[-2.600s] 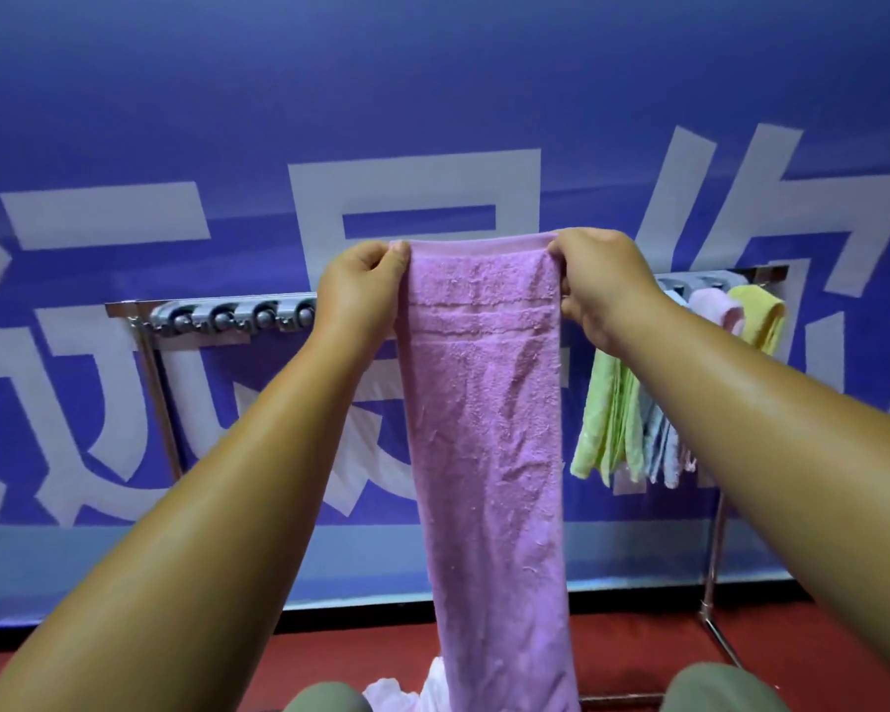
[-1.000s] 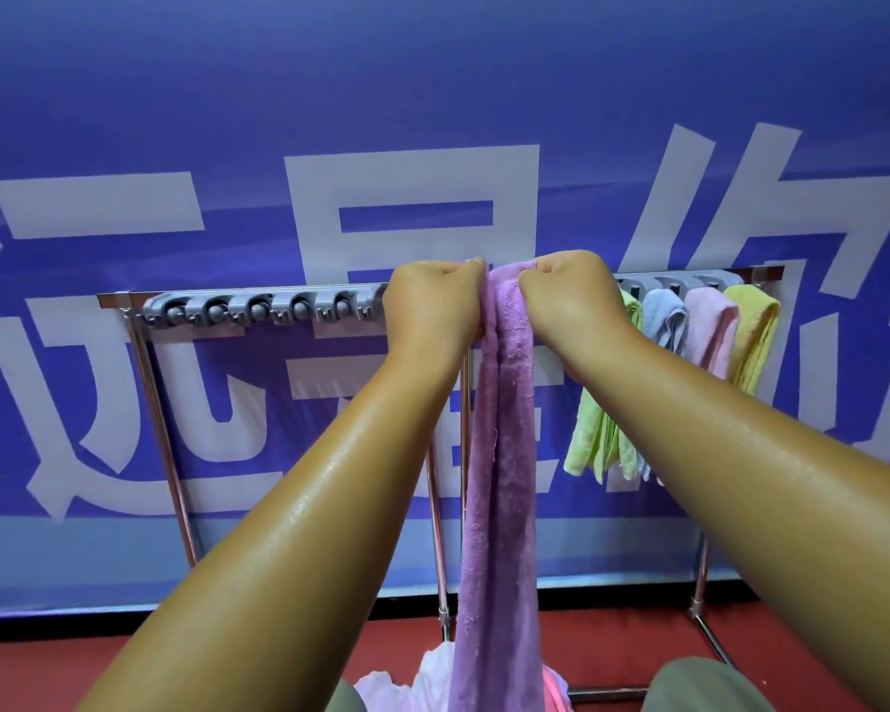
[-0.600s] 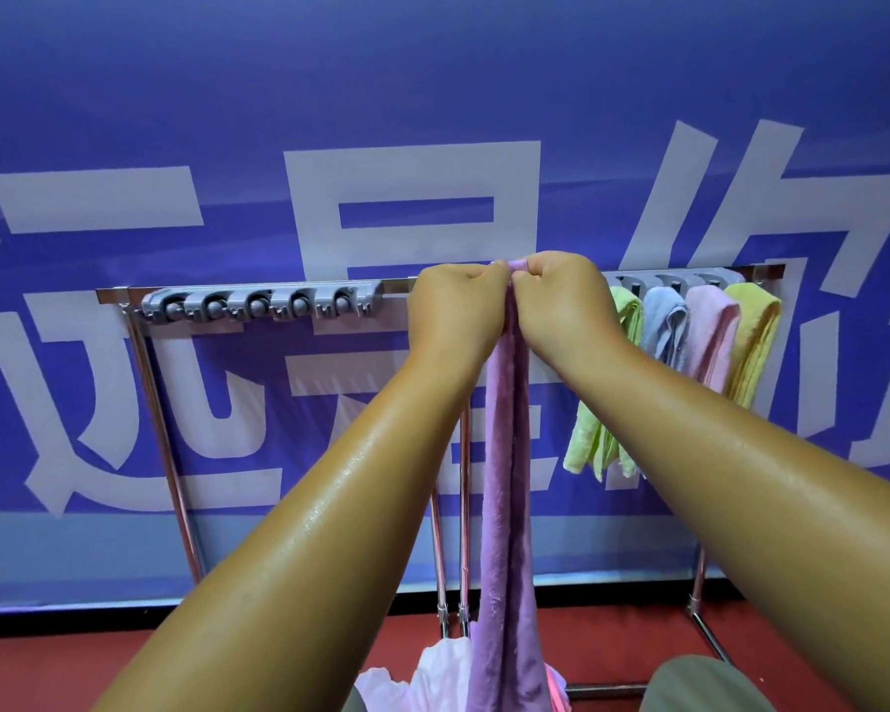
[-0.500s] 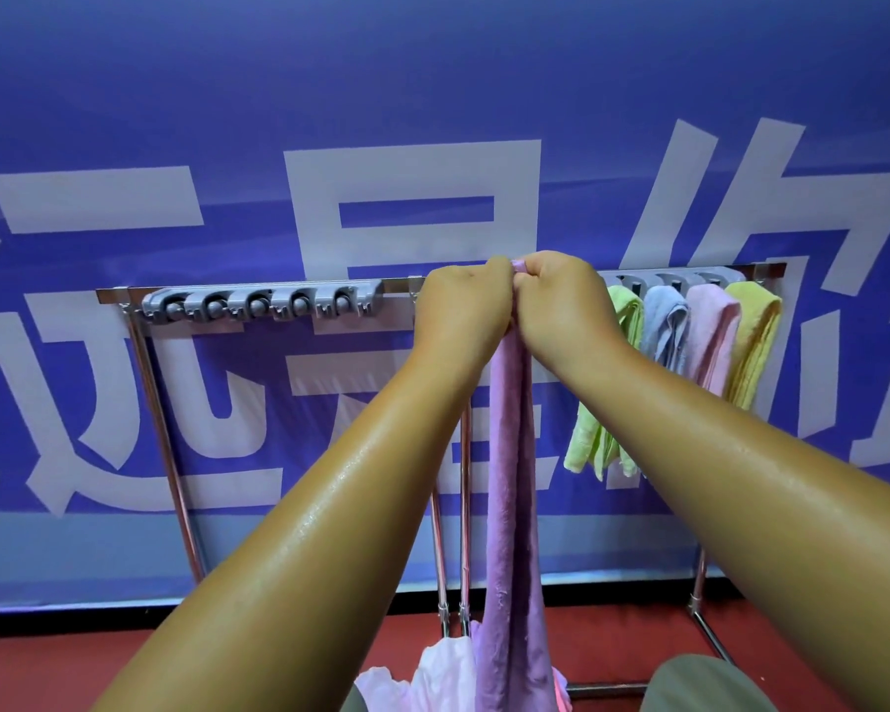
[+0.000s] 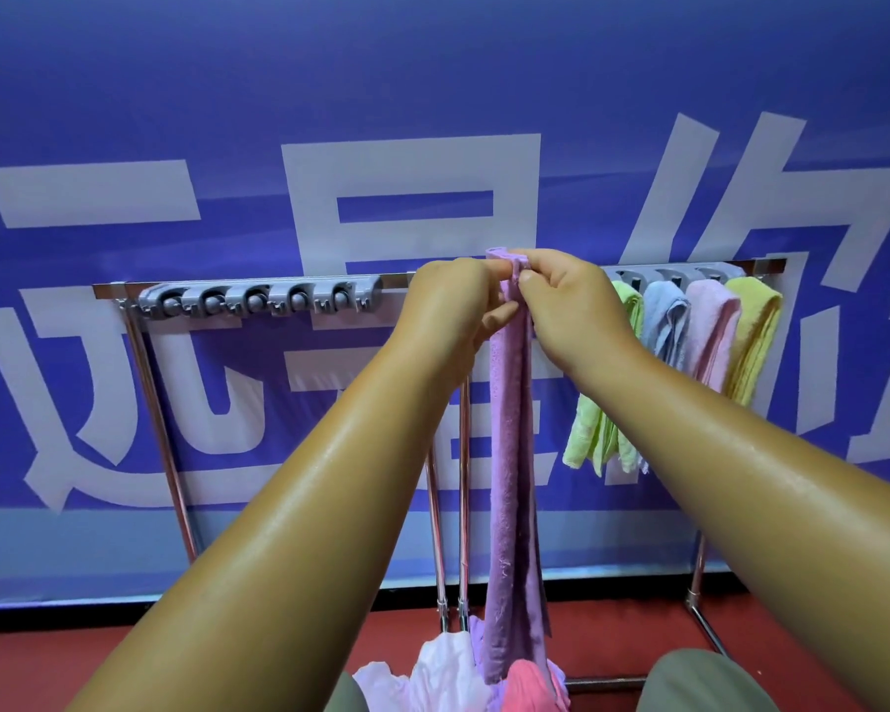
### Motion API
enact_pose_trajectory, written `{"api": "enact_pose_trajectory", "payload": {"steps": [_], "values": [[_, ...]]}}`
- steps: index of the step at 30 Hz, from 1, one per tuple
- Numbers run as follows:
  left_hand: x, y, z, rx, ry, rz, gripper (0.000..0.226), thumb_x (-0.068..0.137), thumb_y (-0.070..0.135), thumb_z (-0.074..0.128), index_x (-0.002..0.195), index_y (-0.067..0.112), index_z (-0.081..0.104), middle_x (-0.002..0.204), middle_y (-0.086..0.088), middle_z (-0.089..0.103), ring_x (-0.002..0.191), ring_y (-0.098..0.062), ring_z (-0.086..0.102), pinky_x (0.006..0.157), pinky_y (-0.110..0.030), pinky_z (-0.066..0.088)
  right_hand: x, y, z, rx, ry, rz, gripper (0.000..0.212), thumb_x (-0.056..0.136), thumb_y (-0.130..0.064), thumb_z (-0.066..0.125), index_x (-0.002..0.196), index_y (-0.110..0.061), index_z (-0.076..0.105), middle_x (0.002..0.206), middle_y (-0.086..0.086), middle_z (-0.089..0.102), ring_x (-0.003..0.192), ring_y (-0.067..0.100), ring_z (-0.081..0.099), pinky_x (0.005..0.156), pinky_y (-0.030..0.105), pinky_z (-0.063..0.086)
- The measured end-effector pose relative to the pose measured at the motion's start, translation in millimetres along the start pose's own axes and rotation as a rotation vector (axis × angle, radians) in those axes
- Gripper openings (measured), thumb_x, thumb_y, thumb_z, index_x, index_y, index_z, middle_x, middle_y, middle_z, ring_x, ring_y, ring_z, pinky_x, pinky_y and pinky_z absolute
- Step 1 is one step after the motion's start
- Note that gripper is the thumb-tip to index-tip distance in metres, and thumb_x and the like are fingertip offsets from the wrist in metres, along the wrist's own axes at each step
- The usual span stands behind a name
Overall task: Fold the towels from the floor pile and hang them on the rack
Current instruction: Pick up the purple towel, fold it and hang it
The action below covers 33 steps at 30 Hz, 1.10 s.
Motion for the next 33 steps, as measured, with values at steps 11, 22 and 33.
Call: {"api": "enact_pose_trajectory", "payload": {"steps": [11, 22, 33], "values": [[-2, 1, 2, 0.214, -0.179, -0.007, 0.037, 0.092, 0.005, 0.059, 0.079, 0.028, 0.085, 0.085, -0.007, 0.074, 0.088, -0.004, 0.054, 0.094, -0.032, 0.058, 7, 11, 2, 0.129, -0.004, 0.126, 0.038, 0.090, -0.011, 0.056, 0.108, -0.031, 0.083, 0.081, -0.011, 0.078, 0.076, 0.012, 0.073, 0.080, 0.039, 0.065], [0, -84, -31, 0.242, -0.394, -0.150, 0.040, 0.090, 0.016, 0.082, 0.128, 0.009, 0.072, 0.123, -0.014, 0.077, 0.105, -0.026, 0.071, 0.100, -0.044, 0.054, 22, 30, 10, 0.829, 0.064, 0.484, 0.023, 0.099, 0.008, 0.042, 0.112, 0.008, 0.061, 0.111, 0.031, 0.073, 0.098, 0.043, 0.077, 0.085, 0.066, 0.060], [-15, -90, -15, 0.141, -0.409, -0.189, 0.034, 0.103, 0.024, 0.070, 0.130, 0.005, 0.071, 0.122, -0.016, 0.077, 0.111, -0.029, 0.075, 0.097, -0.040, 0.059, 9, 79, 10, 0.570, -0.051, 0.716, 0.019, 0.100, -0.006, 0.048, 0.110, -0.002, 0.063, 0.098, 0.019, 0.074, 0.084, 0.030, 0.077, 0.070, 0.046, 0.065]]}}
Point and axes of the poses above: each hand's wrist, its own x-axis towards the middle knuckle, its own z-axis out of the palm, y = z × x, the point moved 9 cm from there along x, towards the middle knuckle
